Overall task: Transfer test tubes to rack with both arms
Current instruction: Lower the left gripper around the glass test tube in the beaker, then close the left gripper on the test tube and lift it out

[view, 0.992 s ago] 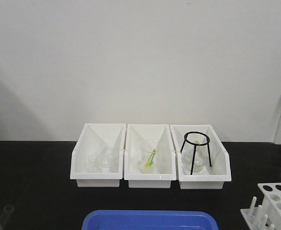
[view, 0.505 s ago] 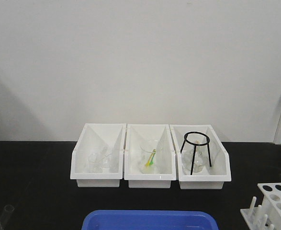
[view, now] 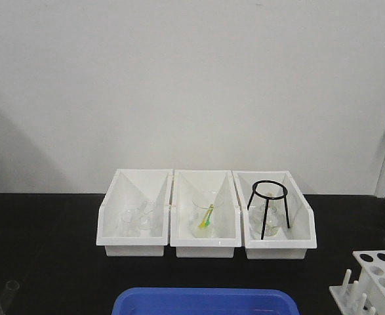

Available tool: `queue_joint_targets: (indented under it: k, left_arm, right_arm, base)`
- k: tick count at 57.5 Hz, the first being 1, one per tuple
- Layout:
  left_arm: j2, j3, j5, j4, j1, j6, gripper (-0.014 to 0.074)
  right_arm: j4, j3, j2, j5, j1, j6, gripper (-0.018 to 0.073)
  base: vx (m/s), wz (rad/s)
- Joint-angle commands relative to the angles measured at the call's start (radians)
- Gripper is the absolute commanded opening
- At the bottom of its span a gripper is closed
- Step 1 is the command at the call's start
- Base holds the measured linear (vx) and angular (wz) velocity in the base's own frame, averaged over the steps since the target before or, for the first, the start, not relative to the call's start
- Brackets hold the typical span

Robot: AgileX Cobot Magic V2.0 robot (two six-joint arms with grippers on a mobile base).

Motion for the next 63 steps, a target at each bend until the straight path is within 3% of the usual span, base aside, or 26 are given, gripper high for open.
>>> queue_joint_targets:
  k: [1,12,19,24,32,48,55,63]
  left_arm:
    - [-0.005,-0.04,-0.071,0.036,0.0,-0.001,0.015]
    - [-0.004,-0.04,-0.038,0.036,0.0,0.002,0.0392]
    - [-0.001,-0.04,0.011,0.036,0.0,0.079,0.0524]
    - [0.015,-0.04,0.097,0.036,0.0,0.161,0.058]
    - [0.082,-0.03,0.206,0.033,0.0,0.208,0.0589]
    - [0.056,0.179,0.167,0.033,0.0,0.209,0.0589]
    - [0.0,0.325,0.058,0.034,0.0,0.234,0.0589]
    - [-0.009,0.509,-0.223,0.034,0.0,0.345,0.0589]
  right_arm:
    - [-0.001,-0.038,-0.004,-0.059,-0.003,-0.012,0.0139]
    - [0.003,-0.038,-0.004,-0.028,-0.003,-0.013,0.0448]
    - [0.003,-0.038,-0.004,-0.037,-0.003,-0.013,0.0643]
    - [0.003,-0.038,-0.004,-0.037,-0.003,-0.013,0.0729]
    - [0.003,-0.038,-0.004,-0.036,-0.003,-0.013,0.0727]
    - [0.002,-0.036,0.003,-0.037,-0.003,-0.04,0.0657]
    - [-0.002,-0.036,0.003,-0.042,-0.003,-0.076,0.0601]
    - [-0.002,-0.036,0.003,-0.054,-0.003,-0.103,0.0533]
  base:
    - [0.0,0.0]
    - [0.0,0.0]
    - [0.0,0.0]
    - [0.0,0.0]
    - [0.0,0.0]
    - [0.0,0.0]
    - [0.0,0.0]
    - [0.0,0.0]
